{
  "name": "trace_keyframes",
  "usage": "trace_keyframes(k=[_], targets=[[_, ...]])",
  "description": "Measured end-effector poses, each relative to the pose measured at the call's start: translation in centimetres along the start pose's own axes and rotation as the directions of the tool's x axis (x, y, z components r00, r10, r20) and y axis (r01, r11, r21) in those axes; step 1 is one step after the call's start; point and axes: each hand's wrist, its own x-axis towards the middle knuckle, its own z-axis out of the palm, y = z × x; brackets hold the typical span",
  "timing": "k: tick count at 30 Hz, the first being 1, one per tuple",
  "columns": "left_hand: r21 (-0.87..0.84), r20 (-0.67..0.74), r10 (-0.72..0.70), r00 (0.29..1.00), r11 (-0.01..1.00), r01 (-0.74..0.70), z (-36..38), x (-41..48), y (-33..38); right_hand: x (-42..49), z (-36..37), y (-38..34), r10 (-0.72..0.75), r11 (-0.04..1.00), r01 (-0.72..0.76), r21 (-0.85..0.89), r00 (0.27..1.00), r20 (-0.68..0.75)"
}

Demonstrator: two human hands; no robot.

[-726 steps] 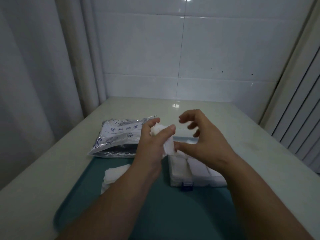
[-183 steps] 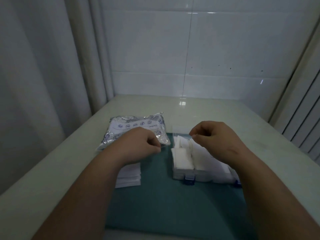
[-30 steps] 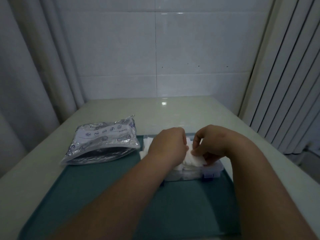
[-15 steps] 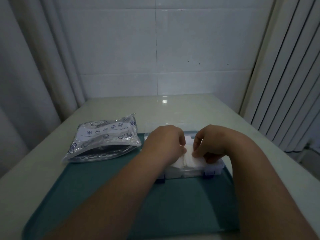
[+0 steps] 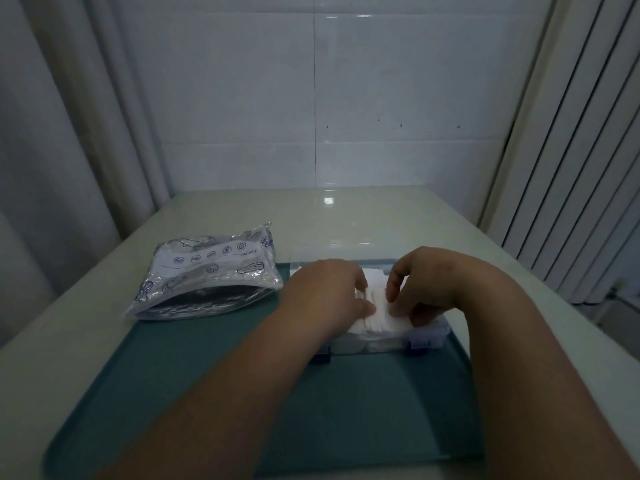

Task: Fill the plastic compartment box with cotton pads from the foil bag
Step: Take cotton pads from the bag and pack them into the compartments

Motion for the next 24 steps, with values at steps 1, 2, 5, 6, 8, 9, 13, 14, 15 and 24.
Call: trace_keyframes(k=[1, 2, 5, 6, 8, 9, 13, 14, 15, 24], targets=[[0.012, 0.01, 0.001, 1.0, 1.0, -0.001, 0.0, 0.1, 0.0, 0.0, 0.0, 0.0, 0.0, 1.0, 0.0, 0.002, 1.0, 0.001], [0.023, 0.018, 0.003, 1.0, 1.0, -0.003, 0.1, 0.1, 0.0, 0.0, 0.0, 0.0, 0.001, 1.0, -0.001, 0.0, 1.0, 0.004], [0.053, 0.033, 0.023, 0.999, 0.998, -0.025, 0.1, 0.1, 0.0, 0.2, 0.2, 0.0, 0.004, 1.0, -0.004, -0.015, 1.0, 0.017], [0.064, 0.031, 0.032, 0.999, 0.997, -0.034, 0.0, 0.1, 0.0, 0.2, 0.3, -0.1, 0.005, 1.0, -0.005, -0.022, 1.0, 0.02], [0.094, 0.024, 0.045, 0.999, 0.994, -0.047, 0.1, 0.0, 0.1, 0.4, 0.4, -0.1, 0.009, 0.999, -0.008, -0.036, 1.0, 0.023], [0.118, 0.02, 0.048, 0.999, 0.992, -0.05, 0.2, -0.1, 0.1, 0.4, 0.5, -0.1, 0.011, 0.999, -0.01, -0.038, 1.0, 0.024], [0.219, -0.047, 0.062, 0.997, 0.974, -0.051, 1.0, -0.4, 0.6, 0.6, 0.8, -0.2, 0.018, 0.999, -0.017, -0.039, 0.999, 0.031], [0.212, -0.073, 0.068, 0.995, 0.976, -0.051, 1.1, -0.5, 0.7, 0.7, 0.9, -0.2, 0.019, 0.999, -0.017, -0.038, 0.999, 0.031], [0.197, -0.097, 0.074, 0.993, 0.979, -0.053, 1.2, -0.7, 0.8, 0.7, 0.9, -0.2, 0.017, 0.999, -0.016, -0.036, 0.999, 0.031], [0.118, 0.044, 0.087, 0.995, 0.989, -0.092, 0.3, -0.5, -0.5, 0.2, 0.1, 0.0, -0.029, 0.999, 0.032, -0.041, 0.998, 0.061]])
